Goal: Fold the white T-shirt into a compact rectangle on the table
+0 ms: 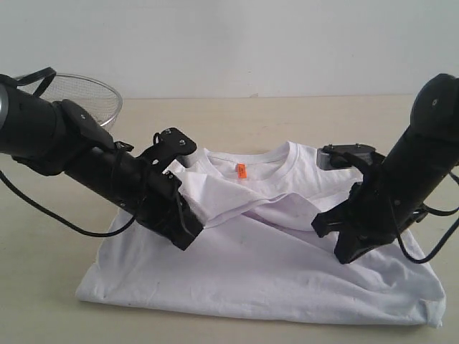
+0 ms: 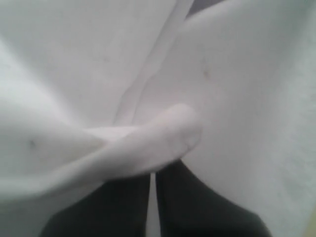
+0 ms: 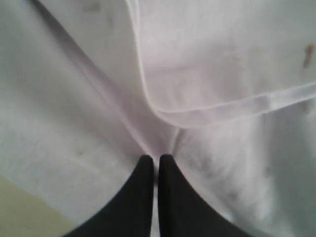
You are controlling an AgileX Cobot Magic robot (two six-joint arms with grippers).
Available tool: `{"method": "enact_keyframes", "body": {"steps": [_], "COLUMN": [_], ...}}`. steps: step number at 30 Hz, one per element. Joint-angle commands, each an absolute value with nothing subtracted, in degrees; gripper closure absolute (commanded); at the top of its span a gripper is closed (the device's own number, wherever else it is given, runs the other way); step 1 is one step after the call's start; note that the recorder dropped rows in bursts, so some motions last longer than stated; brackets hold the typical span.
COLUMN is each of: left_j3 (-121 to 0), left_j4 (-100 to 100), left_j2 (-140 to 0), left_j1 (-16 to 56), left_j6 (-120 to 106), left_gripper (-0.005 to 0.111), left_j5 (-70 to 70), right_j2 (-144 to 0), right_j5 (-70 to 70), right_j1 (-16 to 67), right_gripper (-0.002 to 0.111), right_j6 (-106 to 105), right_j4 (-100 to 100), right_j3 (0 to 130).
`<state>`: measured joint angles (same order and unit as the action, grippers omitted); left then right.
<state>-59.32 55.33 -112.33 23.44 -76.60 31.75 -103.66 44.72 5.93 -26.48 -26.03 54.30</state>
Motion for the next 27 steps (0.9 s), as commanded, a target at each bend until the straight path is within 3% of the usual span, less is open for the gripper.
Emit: {"method": "enact_keyframes", "body": {"steps": [1,9,20,27], "left_j3": [-59.64,-61.09,-72.63,-73.92], "left_j4": [55.85,59.23,65.73,65.61], "left_j2": [-112.34,-113.29,-120.45,-120.45], "left_j1": [24.00,24.00,23.54,19.03], "left_j6": [-76.33,-76.99,-76.78,-69.09], "left_gripper": [0.102,0.102,0.102,0.102], "left_j5": [29.54,21.00,12.92,5.96], "right_j2": [-102.89,-102.89,-102.89,-102.89], "right_j5": [38.71,36.41,37.27,37.28], "right_j1": [7.68,7.92,7.92,7.92], "right_gripper": [0.109,0.109,0.109,0.109], "right_j6": [-24.53,-24.53,-24.76,-24.76], "right_j4": [-24.69,-24.44,-24.32,-23.57], "right_j3": [51.03,48.47,48.47,48.47]}}
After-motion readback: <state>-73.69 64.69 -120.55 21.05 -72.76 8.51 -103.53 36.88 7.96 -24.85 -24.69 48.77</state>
